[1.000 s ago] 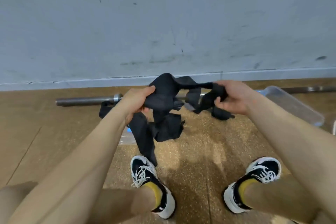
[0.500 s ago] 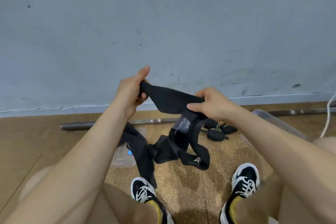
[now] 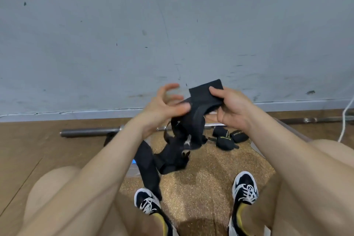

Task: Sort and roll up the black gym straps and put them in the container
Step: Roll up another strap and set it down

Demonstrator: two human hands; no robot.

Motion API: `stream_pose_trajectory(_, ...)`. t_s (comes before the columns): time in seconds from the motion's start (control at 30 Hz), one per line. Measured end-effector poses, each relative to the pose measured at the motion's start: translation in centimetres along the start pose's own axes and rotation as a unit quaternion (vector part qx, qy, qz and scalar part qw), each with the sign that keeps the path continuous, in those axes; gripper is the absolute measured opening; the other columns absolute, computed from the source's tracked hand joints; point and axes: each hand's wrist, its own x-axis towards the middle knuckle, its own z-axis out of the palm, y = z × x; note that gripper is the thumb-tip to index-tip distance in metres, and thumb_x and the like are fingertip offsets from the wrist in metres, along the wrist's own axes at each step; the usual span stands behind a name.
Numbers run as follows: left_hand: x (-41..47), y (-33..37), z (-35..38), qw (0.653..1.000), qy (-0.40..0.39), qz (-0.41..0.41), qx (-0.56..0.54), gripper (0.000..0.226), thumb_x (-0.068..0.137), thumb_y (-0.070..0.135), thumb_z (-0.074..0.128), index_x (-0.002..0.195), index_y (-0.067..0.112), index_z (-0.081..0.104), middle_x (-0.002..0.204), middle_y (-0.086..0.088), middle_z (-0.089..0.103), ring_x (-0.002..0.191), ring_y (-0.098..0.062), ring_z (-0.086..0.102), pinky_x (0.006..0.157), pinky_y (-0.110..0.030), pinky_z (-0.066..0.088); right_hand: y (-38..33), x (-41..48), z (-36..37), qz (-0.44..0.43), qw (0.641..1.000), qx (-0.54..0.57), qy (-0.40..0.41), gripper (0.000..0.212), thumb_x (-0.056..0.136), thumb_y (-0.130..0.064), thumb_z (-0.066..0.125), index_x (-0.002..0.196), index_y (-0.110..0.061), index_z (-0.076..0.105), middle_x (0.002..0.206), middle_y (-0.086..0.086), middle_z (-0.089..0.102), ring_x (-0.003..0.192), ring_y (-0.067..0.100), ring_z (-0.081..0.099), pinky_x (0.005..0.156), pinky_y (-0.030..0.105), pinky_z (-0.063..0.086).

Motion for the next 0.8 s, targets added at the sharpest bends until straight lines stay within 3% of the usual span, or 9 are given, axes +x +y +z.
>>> stream_pose_trajectory(0.07, -0.6, -1.5, 0.8, 0.997, -0.071, -0.008, 0.033, 0.059, 0.078, 0.013, 0.081, 0.128, 0.027, 0.053, 0.124, -0.003, 0.067, 0.106, -0.011, 0.068, 0.083, -0.023, 0.054, -0.4, 0.5, 0.8, 0.0, 0.999, 0.03, 0.031, 0.027, 0.102, -0.018, 0.052, 0.125, -0.006, 0.06, 0.107, 0.016, 0.074, 0.091, 0.029, 0.073, 0.077, 0.045, 0.061)
stream_pose_trajectory(0.13, -0.8, -1.7, 0.8, 0.997, -0.069, 0.005, 0.045, 0.049, 0.087, 0.006, 0.072, 0.128, 0.026, 0.054, 0.12, -0.006, 0.069, 0.105, -0.015, 0.07, 0.082, -0.026, 0.056, -0.2, 1.0, 1.3, 0.007, 0.998, 0.038, 0.052, 0.032, 0.103, -0.023, 0.049, 0.128, -0.004, 0.056, 0.104, 0.018, 0.073, 0.088, 0.03, 0.072, 0.074, 0.044, 0.061)
stream_pose_trajectory(0.2, -0.8, -1.2, 0.6, 0.998, -0.027, 0.027, 0.053, 0.045, 0.09, 0.008, 0.068, 0.13, 0.024, 0.056, 0.107, -0.012, 0.074, 0.097, -0.023, 0.072, 0.081, -0.033, 0.059, -0.1, 1.4, 1.7, 0.013, 0.998, 0.042, 0.035, 0.042, 0.103, -0.034, 0.046, 0.133, -0.004, 0.053, 0.107, 0.02, 0.071, 0.093, 0.033, 0.071, 0.079, 0.046, 0.06)
stream_pose_trajectory(0.3, -0.3, -0.8, 0.2, 0.991, 0.116, 0.052, 0.049, 0.03, 0.088, 0.017, 0.073, 0.118, 0.018, 0.066, 0.081, -0.006, 0.077, 0.078, -0.018, 0.074, 0.07, -0.031, 0.059, -0.2, 1.1, 2.2, 0.047, 0.997, -0.032, -0.046, 0.062, 0.093, -0.059, 0.052, 0.127, -0.007, 0.059, 0.117, 0.017, 0.071, 0.107, 0.036, 0.069, 0.099, 0.053, 0.049)
stream_pose_trajectory(0.37, 0.1, -1.0, -0.2, 0.977, 0.199, 0.058, 0.056, 0.017, 0.085, 0.027, 0.077, 0.099, 0.019, 0.073, 0.081, -0.002, 0.077, 0.078, -0.017, 0.074, 0.072, -0.033, 0.059, 0.0, 0.5, 3.1, 0.039, 0.976, -0.192, -0.092, 0.05, 0.087, -0.059, 0.06, 0.115, -0.018, 0.067, 0.109, 0.004, 0.075, 0.104, 0.025, 0.07, 0.091, 0.046, 0.054)
stream_pose_trajectory(0.47, 0.6, -0.7, -0.7, 0.968, 0.237, 0.038, 0.074, 0.019, 0.086, 0.035, 0.075, 0.079, 0.017, 0.073, 0.072, 0.0, 0.075, 0.07, -0.016, 0.073, 0.065, -0.033, 0.058, 0.8, 0.3, 4.6, -0.021, 0.944, -0.317, -0.086, 0.015, 0.092, -0.026, 0.068, 0.106, -0.02, 0.068, 0.102, 0.003, 0.076, 0.088, 0.015, 0.072, 0.069, 0.032, 0.058)
stream_pose_trajectory(0.57, 0.3, 0.4, -1.0, 0.98, 0.197, -0.002, 0.011, 0.025, 0.088, 0.032, 0.073, 0.076, 0.01, 0.07, 0.065, 0.0, 0.073, 0.057, -0.011, 0.068, 0.053, -0.023, 0.052, 0.7, 1.1, 4.7, -0.069, 0.964, -0.254, -0.034, 0.018, 0.095, -0.005, 0.062, 0.11, -0.014, 0.065, 0.097, 0.006, 0.074, 0.077, 0.016, 0.072, 0.058, 0.029, 0.058)
stream_pose_trajectory(0.7, -0.6, 2.0, -2.3, 0.991, 0.135, 0.005, -0.021, 0.019, 0.093, 0.013, 0.064, 0.077, 0.003, 0.067, 0.048, 0.002, 0.062, 0.037, -0.006, 0.052, 0.04, -0.014, 0.039, -1.3, 2.6, 3.0, -0.064, 0.994, -0.079, 0.049, 0.021, 0.097, -0.005, 0.054, 0.114, -0.006, 0.066, 0.106, 0.013, 0.073, 0.095, 0.028, 0.071, 0.082, 0.039, 0.06)
stream_pose_trajectory(0.8, -1.0, 2.6, -4.3, 0.992, 0.108, 0.046, -0.034, 0.023, 0.093, 0.014, 0.06, 0.072, 0.005, 0.064, 0.046, -0.001, 0.05, 0.033, -0.009, 0.034, 0.037, -0.017, 0.025, -2.1, 1.9, 2.1, -0.031, 0.998, 0.048, 0.03, 0.014, 0.098, -0.008, 0.05, 0.1, -0.003, 0.063, 0.073, 0.008, 0.07, 0.061, 0.019, 0.069, 0.05, 0.024, 0.056)
